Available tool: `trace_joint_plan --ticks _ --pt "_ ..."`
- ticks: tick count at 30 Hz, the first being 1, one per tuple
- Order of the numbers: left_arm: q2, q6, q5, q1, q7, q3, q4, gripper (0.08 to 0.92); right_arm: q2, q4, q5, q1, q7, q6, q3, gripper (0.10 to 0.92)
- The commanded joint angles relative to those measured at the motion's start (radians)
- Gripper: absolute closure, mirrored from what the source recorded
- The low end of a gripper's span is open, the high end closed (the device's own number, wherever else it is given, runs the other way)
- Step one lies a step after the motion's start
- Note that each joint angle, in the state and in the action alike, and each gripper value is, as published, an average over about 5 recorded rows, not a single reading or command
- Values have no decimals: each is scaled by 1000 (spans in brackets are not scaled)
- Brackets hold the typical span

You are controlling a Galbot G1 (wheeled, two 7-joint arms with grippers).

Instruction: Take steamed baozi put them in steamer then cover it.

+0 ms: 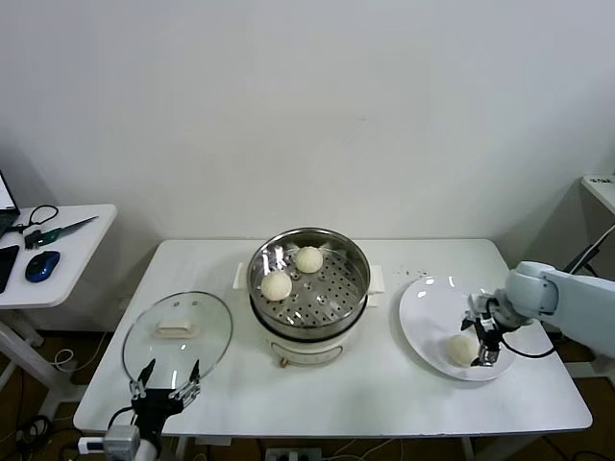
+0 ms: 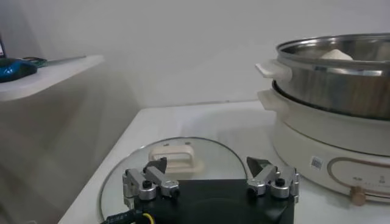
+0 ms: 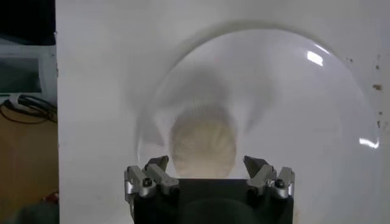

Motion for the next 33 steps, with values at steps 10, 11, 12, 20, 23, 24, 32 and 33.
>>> trace_joint_plan --ticks 10,11,12,20,23,24,32,33 --pt "1 5 4 -4 0 -3 -2 177 31 -32 -6 -66 -2 -4 74 317" --pt "0 5 4 -4 0 -3 -3 177 31 -31 -8 -54 -7 -2 65 329" --pt "-1 6 5 -4 1 -2 -4 177 30 -30 -9 -42 -12 0 56 339" --pt "-1 9 6 -1 1 -4 -12 177 110 -35 10 389 -128 152 -206 363" --pt "1 10 7 -2 1 -3 -14 177 215 -84 4 611 -189 325 -307 364" --pt "1 10 8 -2 1 -3 -15 177 250 -101 1 662 -207 381 -319 364" --pt "9 9 10 3 1 -4 -17 177 469 93 -39 904 -224 657 -267 364" --pt "9 9 10 3 1 -4 -17 177 480 149 -57 905 -216 660 -257 363"
